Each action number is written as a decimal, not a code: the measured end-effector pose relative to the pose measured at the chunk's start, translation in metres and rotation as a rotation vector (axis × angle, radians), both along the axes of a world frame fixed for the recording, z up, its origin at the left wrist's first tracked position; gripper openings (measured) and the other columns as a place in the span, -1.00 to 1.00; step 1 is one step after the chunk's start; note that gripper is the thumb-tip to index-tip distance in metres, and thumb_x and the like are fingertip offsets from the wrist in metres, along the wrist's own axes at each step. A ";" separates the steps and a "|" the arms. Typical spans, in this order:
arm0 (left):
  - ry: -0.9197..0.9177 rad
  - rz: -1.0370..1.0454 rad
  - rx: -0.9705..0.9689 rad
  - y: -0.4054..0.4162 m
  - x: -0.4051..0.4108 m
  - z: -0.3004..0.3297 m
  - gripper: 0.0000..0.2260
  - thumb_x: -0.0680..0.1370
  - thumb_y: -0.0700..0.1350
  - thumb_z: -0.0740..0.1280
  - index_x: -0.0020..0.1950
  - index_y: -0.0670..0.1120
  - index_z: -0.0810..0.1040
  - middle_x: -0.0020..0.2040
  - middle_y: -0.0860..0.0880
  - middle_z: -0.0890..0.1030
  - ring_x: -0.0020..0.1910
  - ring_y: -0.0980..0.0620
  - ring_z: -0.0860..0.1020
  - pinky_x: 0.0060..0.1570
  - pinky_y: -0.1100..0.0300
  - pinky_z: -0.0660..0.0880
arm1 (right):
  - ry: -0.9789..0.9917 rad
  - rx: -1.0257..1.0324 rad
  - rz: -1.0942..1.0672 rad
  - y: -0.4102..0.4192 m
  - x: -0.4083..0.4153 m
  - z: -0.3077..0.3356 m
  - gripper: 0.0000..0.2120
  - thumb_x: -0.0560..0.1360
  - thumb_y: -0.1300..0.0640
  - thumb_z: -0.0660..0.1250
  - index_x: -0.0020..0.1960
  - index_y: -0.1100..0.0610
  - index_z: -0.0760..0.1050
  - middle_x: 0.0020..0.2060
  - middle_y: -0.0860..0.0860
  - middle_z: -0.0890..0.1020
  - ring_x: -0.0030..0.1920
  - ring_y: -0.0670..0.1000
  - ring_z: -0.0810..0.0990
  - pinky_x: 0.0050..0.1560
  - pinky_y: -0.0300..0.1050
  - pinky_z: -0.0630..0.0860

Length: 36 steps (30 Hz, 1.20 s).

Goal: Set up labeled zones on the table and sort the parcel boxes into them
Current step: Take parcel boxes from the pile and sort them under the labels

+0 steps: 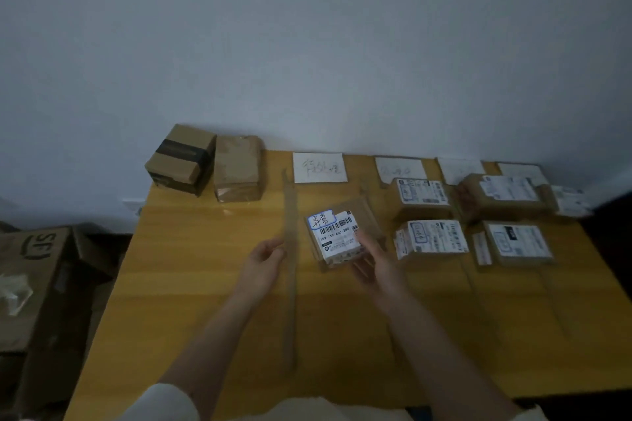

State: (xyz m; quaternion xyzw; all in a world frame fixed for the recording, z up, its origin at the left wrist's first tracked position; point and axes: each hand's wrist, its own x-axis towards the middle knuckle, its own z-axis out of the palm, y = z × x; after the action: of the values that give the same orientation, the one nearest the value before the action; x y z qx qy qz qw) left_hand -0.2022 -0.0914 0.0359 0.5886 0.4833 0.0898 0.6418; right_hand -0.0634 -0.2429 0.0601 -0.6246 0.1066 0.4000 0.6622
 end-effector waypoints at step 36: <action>0.143 -0.469 0.656 -0.257 0.287 0.027 -0.70 0.55 -0.09 0.31 0.28 0.05 0.51 0.29 0.04 0.52 0.29 0.04 0.44 0.25 0.10 0.42 | 0.148 0.137 -0.380 -0.270 0.285 -0.008 -0.43 0.40 -0.25 0.39 0.26 0.09 0.54 0.11 0.07 0.63 0.06 0.04 0.57 -0.07 -0.13 0.50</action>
State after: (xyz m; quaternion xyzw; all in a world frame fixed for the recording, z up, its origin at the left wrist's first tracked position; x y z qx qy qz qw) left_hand 0.0850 -0.3488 0.0631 0.8611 0.3251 0.0493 0.3878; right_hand 0.2213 -0.5130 0.0526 -0.5158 0.2433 0.3190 0.7569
